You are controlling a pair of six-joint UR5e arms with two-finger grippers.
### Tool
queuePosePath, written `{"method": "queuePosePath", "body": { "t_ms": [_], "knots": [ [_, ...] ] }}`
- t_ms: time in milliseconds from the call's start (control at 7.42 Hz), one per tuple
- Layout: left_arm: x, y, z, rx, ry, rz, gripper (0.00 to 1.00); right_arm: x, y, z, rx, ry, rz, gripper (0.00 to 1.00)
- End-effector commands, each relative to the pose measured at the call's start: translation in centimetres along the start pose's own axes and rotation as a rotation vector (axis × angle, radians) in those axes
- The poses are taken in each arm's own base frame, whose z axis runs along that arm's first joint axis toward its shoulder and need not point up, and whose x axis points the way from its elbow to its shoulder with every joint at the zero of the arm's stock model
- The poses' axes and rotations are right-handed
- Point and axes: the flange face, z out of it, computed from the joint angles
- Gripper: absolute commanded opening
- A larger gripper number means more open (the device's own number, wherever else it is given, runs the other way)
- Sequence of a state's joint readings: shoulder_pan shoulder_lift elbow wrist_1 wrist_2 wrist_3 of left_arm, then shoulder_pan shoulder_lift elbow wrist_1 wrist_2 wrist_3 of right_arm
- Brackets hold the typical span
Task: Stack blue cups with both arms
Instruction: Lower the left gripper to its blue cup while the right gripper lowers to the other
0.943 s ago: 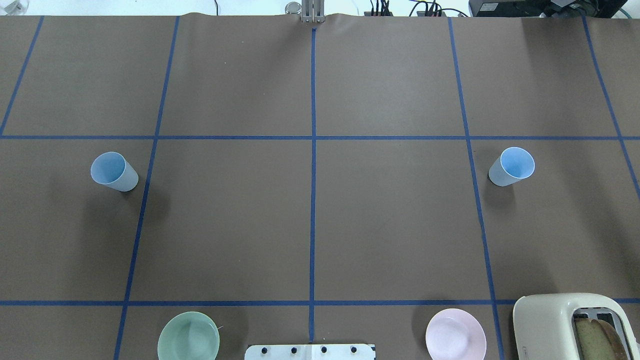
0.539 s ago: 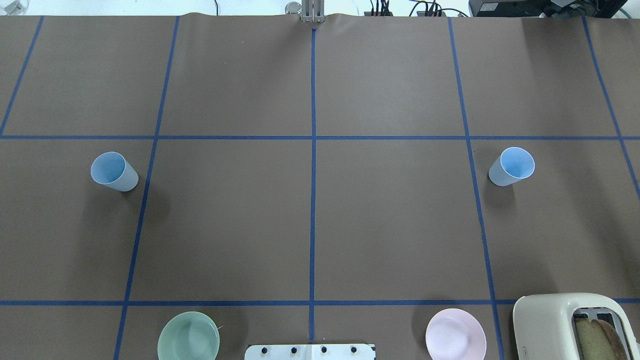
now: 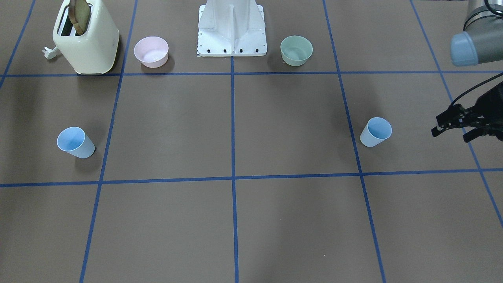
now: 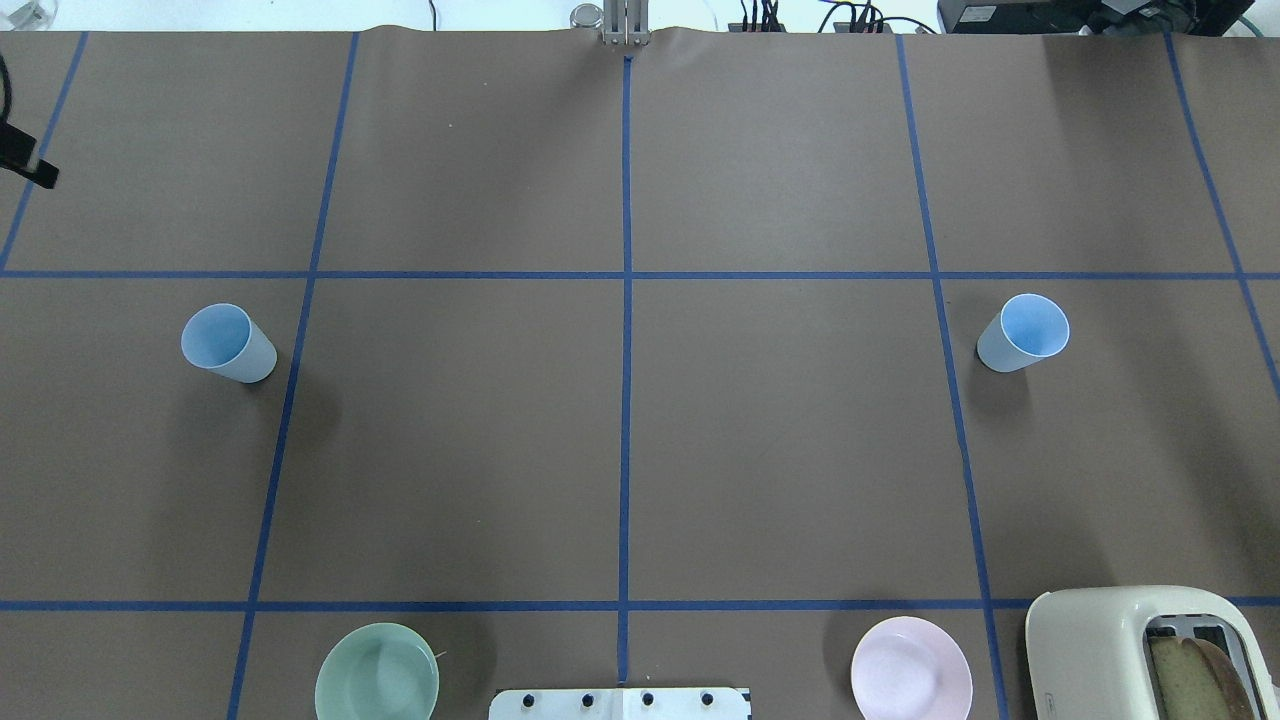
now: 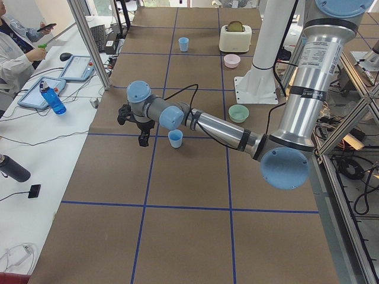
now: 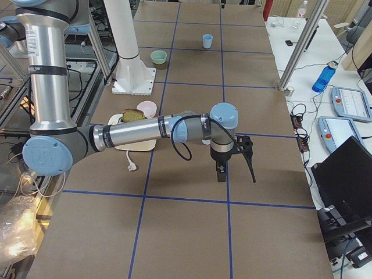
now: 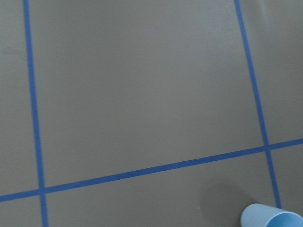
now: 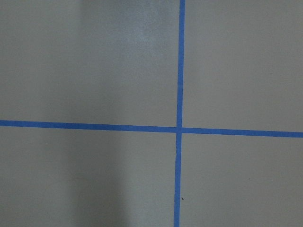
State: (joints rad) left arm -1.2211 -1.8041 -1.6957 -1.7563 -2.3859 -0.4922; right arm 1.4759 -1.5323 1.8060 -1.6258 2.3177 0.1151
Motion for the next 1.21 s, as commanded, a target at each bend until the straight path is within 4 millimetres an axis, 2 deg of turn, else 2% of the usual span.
{"method": "queuePosePath", "body": {
  "t_ms": [0,135,270,404,539,674,809,943,1078],
  "knots": [
    [3.8,1.2,3.1,0.025,-0.022,0.007,0.97,-5.9,0.6,-0.8,-0.007,-0.102,-0.021,0.94],
    [4.9,1.7,3.7,0.02,-0.012,0.011,0.97,-9.7,0.9,0.1,-0.029,-0.113,-0.008,0.86],
    [4.8,3.0,4.9,0.032,-0.015,0.013,0.97,-11.8,1.2,0.7,-0.045,-0.122,-0.02,0.86],
    [4.3,5.1,6.5,0.038,-0.006,0.025,0.97,-12.7,1.8,1.7,-0.048,-0.129,-0.04,0.92],
    [4.8,6.1,7.7,0.042,0.005,0.019,0.97,-13.6,3.5,3.3,-0.022,-0.147,-0.049,0.94],
    [4.7,6.9,8.6,0.046,-0.009,0.026,0.97,-15.6,5.2,6.0,0.011,-0.133,-0.06,0.94],
    [3.9,7.8,9.1,0.041,-0.019,0.027,0.97,-17.0,5.7,7.5,0.014,-0.128,-0.074,0.94],
    [2.7,9.2,9.5,0.044,-0.012,0.035,0.97,-17.1,5.8,7.5,0.014,-0.13,-0.076,0.94],
    [2.7,9.4,9.8,0.041,-0.012,0.036,0.95,-17.2,5.8,7.6,0.012,-0.131,-0.079,0.94]
  ]
}}
